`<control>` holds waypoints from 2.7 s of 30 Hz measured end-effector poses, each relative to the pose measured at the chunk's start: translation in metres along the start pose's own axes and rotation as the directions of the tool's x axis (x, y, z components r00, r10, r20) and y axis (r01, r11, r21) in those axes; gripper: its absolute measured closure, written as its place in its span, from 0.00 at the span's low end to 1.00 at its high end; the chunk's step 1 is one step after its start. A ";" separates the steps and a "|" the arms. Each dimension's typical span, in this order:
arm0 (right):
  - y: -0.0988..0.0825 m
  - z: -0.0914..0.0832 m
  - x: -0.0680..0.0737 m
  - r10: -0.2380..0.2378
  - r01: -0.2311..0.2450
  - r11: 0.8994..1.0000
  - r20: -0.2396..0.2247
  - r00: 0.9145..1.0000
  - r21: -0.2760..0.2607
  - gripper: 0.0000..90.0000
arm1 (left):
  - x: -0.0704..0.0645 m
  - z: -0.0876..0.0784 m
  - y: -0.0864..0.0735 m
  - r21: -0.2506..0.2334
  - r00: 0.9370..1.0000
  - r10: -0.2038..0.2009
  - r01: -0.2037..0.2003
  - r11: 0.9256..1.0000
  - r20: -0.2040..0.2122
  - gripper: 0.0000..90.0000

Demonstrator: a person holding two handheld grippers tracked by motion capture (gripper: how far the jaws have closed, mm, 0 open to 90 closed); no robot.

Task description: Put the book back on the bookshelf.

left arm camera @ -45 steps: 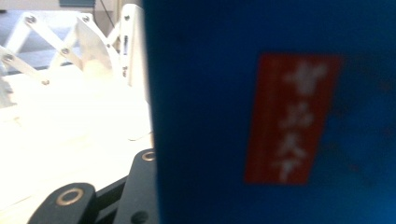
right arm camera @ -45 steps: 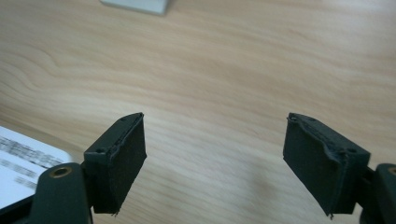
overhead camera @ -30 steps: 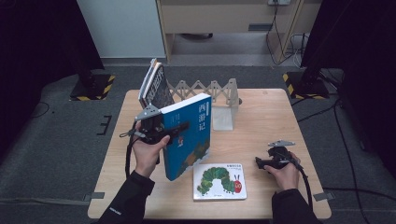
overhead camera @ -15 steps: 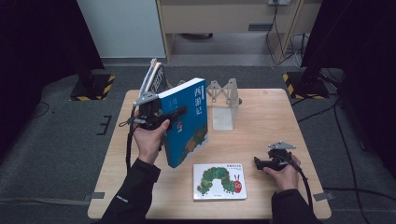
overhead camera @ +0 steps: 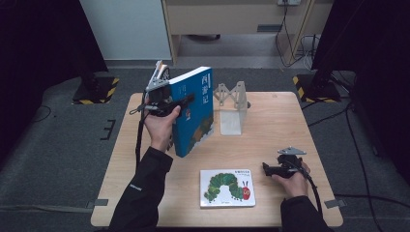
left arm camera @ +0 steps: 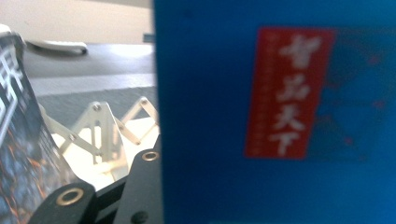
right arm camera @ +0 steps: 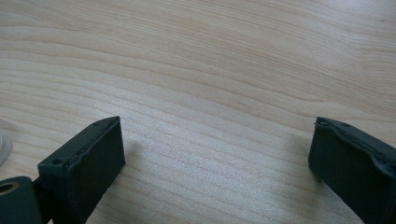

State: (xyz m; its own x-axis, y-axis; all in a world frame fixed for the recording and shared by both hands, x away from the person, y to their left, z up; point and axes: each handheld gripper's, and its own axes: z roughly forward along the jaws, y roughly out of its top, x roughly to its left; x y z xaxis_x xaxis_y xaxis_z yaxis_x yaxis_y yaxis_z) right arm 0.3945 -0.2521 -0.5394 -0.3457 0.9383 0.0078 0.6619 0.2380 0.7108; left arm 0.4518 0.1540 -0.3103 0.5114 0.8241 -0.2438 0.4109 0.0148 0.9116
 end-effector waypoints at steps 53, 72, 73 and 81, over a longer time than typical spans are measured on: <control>0.000 0.000 0.000 -0.003 0.003 1.000 -0.001 1.000 0.000 0.04 | 0.020 0.101 -0.024 -0.033 0.989 -0.024 0.020 0.999 -0.144 0.67; 0.000 0.000 0.000 -0.004 0.004 1.000 0.001 1.000 -0.001 0.04 | 0.013 0.108 -0.036 -0.012 0.990 0.033 -0.035 0.999 -0.137 0.65; 0.000 0.000 0.000 -0.004 0.004 1.000 0.001 1.000 -0.001 0.04 | 0.013 0.107 -0.036 -0.010 0.990 0.033 -0.035 0.999 -0.139 0.65; 0.000 0.000 0.000 -0.005 0.005 1.000 0.003 1.000 -0.003 0.04 | 0.017 0.096 -0.043 -0.012 0.987 0.028 -0.030 0.999 -0.156 0.64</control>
State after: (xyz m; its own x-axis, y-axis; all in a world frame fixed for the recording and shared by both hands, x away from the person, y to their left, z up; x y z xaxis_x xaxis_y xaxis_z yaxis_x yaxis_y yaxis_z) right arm 0.3946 -0.2521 -0.5396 -0.3468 0.9379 0.0020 0.6584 0.2419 0.7127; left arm 0.5152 0.1129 -0.3852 0.3985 0.9025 -0.1637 0.3858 -0.0030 0.9226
